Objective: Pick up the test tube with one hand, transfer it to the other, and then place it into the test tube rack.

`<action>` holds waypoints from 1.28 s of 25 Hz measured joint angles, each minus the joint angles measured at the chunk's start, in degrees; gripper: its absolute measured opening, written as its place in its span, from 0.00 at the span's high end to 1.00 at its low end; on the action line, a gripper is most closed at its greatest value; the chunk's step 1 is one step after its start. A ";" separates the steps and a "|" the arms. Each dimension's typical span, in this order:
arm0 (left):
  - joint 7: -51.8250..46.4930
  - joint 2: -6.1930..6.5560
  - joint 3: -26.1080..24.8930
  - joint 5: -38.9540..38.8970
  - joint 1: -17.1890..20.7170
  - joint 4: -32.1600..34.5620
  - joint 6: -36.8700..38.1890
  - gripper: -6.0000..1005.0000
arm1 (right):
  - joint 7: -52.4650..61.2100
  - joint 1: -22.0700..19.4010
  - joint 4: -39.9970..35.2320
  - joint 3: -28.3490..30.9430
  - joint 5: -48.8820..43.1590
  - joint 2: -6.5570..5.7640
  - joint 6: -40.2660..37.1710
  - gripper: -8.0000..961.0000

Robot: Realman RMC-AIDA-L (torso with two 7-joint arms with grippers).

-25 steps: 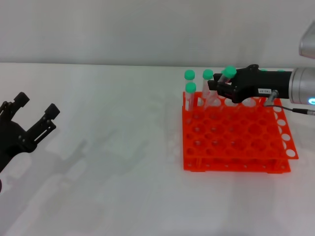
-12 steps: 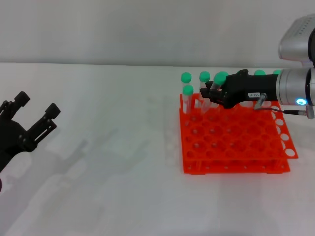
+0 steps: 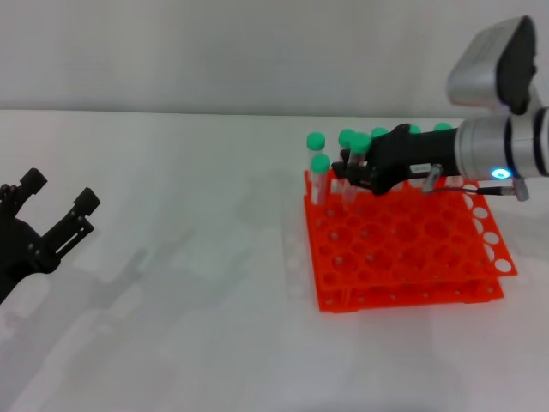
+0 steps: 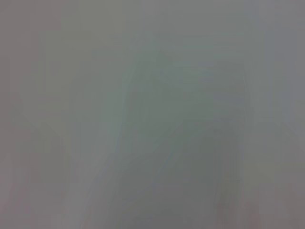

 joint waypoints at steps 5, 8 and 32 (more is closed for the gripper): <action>0.00 0.00 -0.03 0.07 0.25 0.07 -0.27 0.12 | 1.43 1.31 -0.01 0.34 -5.47 1.54 0.74 0.66; 0.17 0.00 0.01 0.13 0.42 0.48 -0.30 0.12 | 1.50 0.87 -1.04 0.39 -5.73 1.80 1.09 0.66; 1.86 0.32 -0.08 -2.31 0.40 0.70 -0.11 0.12 | -5.44 -18.16 -17.47 18.50 -5.27 3.86 -18.26 0.15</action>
